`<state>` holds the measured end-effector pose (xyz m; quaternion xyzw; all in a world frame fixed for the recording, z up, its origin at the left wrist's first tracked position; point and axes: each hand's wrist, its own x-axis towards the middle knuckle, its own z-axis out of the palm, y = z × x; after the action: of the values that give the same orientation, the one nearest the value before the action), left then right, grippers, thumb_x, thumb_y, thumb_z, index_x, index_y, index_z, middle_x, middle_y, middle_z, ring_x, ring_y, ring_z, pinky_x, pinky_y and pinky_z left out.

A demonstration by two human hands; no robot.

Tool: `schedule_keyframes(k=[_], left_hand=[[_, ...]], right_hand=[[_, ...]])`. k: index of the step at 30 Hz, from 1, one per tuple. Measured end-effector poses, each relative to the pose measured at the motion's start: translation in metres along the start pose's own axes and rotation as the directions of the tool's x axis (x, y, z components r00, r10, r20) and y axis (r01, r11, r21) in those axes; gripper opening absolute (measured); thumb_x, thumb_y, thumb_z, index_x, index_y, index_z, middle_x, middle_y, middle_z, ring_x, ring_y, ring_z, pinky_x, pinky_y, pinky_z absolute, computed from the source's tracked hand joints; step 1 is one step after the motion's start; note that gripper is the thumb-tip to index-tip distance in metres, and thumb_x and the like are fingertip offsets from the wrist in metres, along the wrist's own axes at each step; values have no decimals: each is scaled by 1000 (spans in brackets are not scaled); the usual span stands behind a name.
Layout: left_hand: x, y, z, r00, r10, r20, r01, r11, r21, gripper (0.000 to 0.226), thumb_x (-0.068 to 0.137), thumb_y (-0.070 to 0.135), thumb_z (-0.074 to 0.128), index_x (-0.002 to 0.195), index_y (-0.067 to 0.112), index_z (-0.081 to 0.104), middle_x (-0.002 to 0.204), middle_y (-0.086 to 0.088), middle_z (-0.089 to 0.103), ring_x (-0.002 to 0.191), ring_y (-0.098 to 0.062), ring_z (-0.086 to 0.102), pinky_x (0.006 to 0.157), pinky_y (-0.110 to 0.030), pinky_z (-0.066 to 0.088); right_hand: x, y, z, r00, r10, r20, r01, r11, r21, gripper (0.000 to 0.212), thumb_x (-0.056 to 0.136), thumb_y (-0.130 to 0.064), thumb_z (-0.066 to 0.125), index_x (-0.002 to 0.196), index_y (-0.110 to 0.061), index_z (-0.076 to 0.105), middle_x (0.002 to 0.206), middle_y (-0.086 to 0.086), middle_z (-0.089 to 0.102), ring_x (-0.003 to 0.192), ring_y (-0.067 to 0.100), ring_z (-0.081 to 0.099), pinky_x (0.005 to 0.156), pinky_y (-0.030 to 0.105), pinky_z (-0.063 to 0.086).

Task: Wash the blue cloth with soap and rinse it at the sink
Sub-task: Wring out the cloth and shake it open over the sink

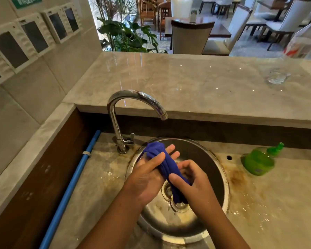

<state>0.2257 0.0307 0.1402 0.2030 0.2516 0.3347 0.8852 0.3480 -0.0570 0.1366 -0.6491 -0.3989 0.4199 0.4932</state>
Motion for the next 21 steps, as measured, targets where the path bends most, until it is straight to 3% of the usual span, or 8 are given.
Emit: schedule_keyframes(k=[4, 6, 10, 12, 14, 17, 19, 21], left_hand=[[-6, 5, -14, 999, -27, 32, 26, 999, 42, 64, 83, 0, 58, 144, 2, 39, 137, -24, 59, 125, -35, 59, 97, -45, 55], [-10, 12, -19, 993, -26, 118, 17, 997, 70, 67, 83, -4, 63, 145, 2, 38, 141, -24, 55, 130, -35, 54, 102, -45, 51], [-15, 18, -28, 957, -35, 287, 10, 996, 88, 66, 83, -4, 67, 144, 0, 40, 150, -27, 43, 139, -38, 43, 109, -44, 44], [-17, 17, -31, 956, -32, 291, 15, 998, 60, 56, 87, -13, 49, 141, -1, 44, 150, -27, 43, 139, -39, 42, 110, -46, 43], [-16, 15, -30, 986, -28, 162, 23, 999, 33, 55, 83, -16, 36, 136, -4, 47, 144, -28, 50, 133, -40, 50, 107, -48, 47], [-12, 7, -30, 990, -8, -144, 12, 1000, 27, 44, 90, -16, 35, 129, -5, 52, 125, -29, 64, 117, -40, 64, 96, -49, 52], [-14, 1, -31, 972, 13, -236, -2, 999, 50, 36, 93, -13, 40, 123, -3, 56, 115, -26, 70, 108, -36, 69, 90, -46, 54], [-17, -1, -29, 963, 35, -267, -11, 996, 92, 32, 93, -14, 42, 117, -2, 60, 112, -25, 71, 104, -34, 71, 89, -44, 54]], right_hand=[[-1, 2, 5, 999, 39, 25, -41, 996, 79, 10, 88, -21, 70, 97, -18, 66, 91, 2, 72, 83, 22, 69, 75, 30, 57], [-2, 3, 5, 984, 138, 112, -162, 956, 246, 19, 88, -23, 70, 103, -12, 69, 96, 8, 74, 84, 24, 70, 73, 31, 57], [-4, 2, 10, 888, 328, 322, -459, 595, 660, 31, 89, -23, 65, 113, -4, 69, 111, 18, 72, 86, 27, 71, 77, 43, 54], [-4, 3, 12, 873, 372, 315, -481, 550, 683, 31, 90, -25, 58, 111, -5, 70, 106, 19, 73, 79, 27, 70, 77, 44, 51], [-3, 7, 16, 894, 385, 227, -438, 655, 616, 28, 93, -25, 56, 105, -5, 71, 98, 19, 73, 75, 25, 67, 72, 40, 50], [-3, 13, 23, 961, 274, -18, -270, 955, 119, 11, 95, -27, 61, 102, -19, 65, 88, 6, 74, 74, 14, 69, 64, 27, 53], [-5, 15, 26, 992, 80, -93, -92, 986, -138, 8, 93, -31, 64, 99, -31, 59, 89, -6, 70, 82, 8, 68, 66, 23, 56], [-7, 15, 29, 993, -112, -45, 95, 954, -285, 12, 88, -39, 64, 98, -36, 58, 99, -17, 61, 93, 5, 63, 74, 22, 55]])
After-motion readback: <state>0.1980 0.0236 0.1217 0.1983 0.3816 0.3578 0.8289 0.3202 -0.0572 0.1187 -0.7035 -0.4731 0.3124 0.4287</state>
